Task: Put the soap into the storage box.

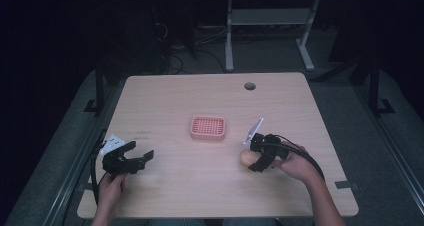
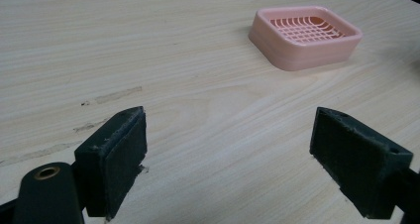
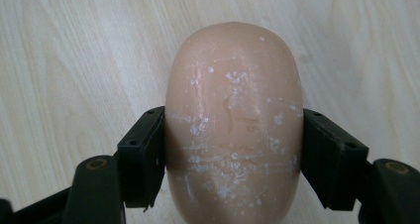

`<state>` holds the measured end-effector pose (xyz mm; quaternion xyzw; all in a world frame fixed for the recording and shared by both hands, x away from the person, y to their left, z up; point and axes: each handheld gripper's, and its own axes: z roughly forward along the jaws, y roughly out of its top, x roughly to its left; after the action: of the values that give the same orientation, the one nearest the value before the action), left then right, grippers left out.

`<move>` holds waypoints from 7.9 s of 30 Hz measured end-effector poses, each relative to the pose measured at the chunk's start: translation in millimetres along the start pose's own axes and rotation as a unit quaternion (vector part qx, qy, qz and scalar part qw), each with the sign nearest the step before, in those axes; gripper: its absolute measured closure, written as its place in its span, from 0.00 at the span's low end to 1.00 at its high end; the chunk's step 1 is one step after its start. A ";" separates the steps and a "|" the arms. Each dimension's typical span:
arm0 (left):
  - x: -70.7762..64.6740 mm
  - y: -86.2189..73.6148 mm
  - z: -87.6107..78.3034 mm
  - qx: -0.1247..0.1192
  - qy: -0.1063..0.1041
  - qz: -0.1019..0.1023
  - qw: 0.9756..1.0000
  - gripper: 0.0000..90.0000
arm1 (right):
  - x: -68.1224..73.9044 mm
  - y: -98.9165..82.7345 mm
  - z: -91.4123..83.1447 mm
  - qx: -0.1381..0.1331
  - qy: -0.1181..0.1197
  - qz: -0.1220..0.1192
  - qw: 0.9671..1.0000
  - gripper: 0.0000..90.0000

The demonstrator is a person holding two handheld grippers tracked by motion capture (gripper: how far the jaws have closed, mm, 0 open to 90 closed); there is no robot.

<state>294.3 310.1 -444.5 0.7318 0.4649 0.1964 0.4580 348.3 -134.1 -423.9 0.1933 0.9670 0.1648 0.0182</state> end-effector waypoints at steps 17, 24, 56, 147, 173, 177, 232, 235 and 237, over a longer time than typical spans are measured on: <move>-1.0 0.5 0.6 -0.004 -0.002 -0.001 1.000 0.16 | -13.0 14.0 -9.5 -0.025 0.008 -0.006 1.000 0.36; -1.5 1.2 0.2 -0.003 -0.003 0.000 1.000 0.16 | -15.3 22.6 -15.4 -0.026 0.001 -0.013 1.000 0.36; -1.7 1.8 1.2 -0.003 -0.003 0.000 1.000 0.16 | -29.4 51.1 -26.4 -0.030 0.003 -0.032 0.999 0.35; -3.6 4.3 0.5 -0.005 -0.011 0.011 1.000 0.16 | -76.8 177.4 23.1 0.006 0.039 -0.065 0.997 0.35; -2.3 4.3 -0.1 -0.006 -0.011 0.009 1.000 0.16 | -80.4 181.9 47.6 0.029 0.045 -0.067 0.996 0.35; -2.2 4.4 -0.3 -0.007 -0.011 0.009 1.000 0.16 | -80.4 182.6 49.2 0.029 0.045 -0.069 0.996 0.35; -0.8 4.7 -2.1 -0.013 -0.010 0.005 1.000 0.16 | -79.8 184.1 46.8 0.019 0.039 -0.068 0.997 0.38; -0.9 4.8 -2.1 -0.012 -0.011 0.006 1.000 0.16 | -80.0 183.0 44.1 0.018 0.039 -0.067 0.997 0.38; -1.1 4.9 -2.1 -0.012 -0.010 0.007 1.000 0.16 | -80.0 181.7 43.1 0.018 0.038 -0.068 0.997 0.37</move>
<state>294.7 309.4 -439.1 0.7317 0.4526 0.1973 0.4700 493.4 7.3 -407.7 0.1212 0.9807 0.1532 -0.0109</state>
